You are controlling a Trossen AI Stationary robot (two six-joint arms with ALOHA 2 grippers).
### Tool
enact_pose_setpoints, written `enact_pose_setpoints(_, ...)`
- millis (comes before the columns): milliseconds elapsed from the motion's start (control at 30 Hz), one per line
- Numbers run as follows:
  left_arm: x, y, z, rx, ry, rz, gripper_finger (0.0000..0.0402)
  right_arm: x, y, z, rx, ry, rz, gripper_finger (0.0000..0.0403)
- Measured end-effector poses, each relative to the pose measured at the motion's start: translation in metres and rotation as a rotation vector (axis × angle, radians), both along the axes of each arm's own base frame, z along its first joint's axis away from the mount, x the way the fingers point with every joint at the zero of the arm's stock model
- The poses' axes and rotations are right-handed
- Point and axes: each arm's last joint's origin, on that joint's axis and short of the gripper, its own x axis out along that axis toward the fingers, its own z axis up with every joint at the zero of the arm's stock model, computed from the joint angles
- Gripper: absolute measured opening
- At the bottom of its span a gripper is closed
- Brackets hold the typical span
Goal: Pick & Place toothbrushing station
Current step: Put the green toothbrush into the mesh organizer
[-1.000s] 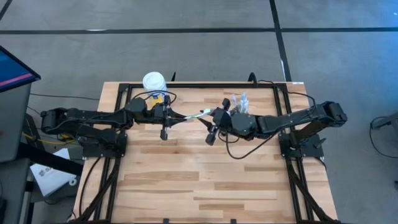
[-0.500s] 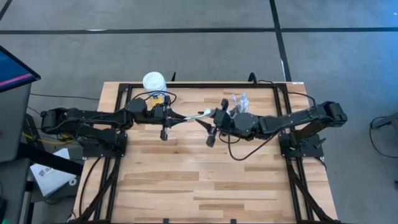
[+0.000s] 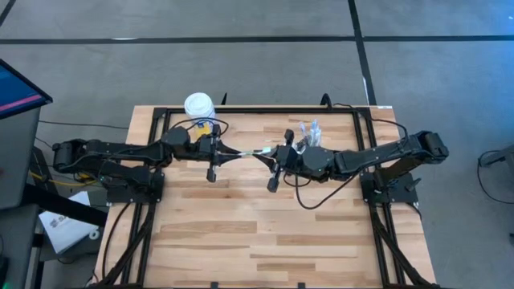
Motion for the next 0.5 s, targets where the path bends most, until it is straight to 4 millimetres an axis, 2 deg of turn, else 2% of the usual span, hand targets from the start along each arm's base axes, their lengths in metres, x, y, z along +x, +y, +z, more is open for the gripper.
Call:
enact_pose_setpoints(367,0.0000,0.0006,0.0001,0.003,-0.001,0.013,0.0078,-0.0006,-0.0003,-0.0028,-0.004,0.032,-0.001,0.0005)
enact_pose_setpoints(500,0.0000,0.0007,0.0001,0.004,-0.002,0.013,0.0093,-0.0068,-0.0016,-0.0011,0.023,0.059,-0.007,0.0005)
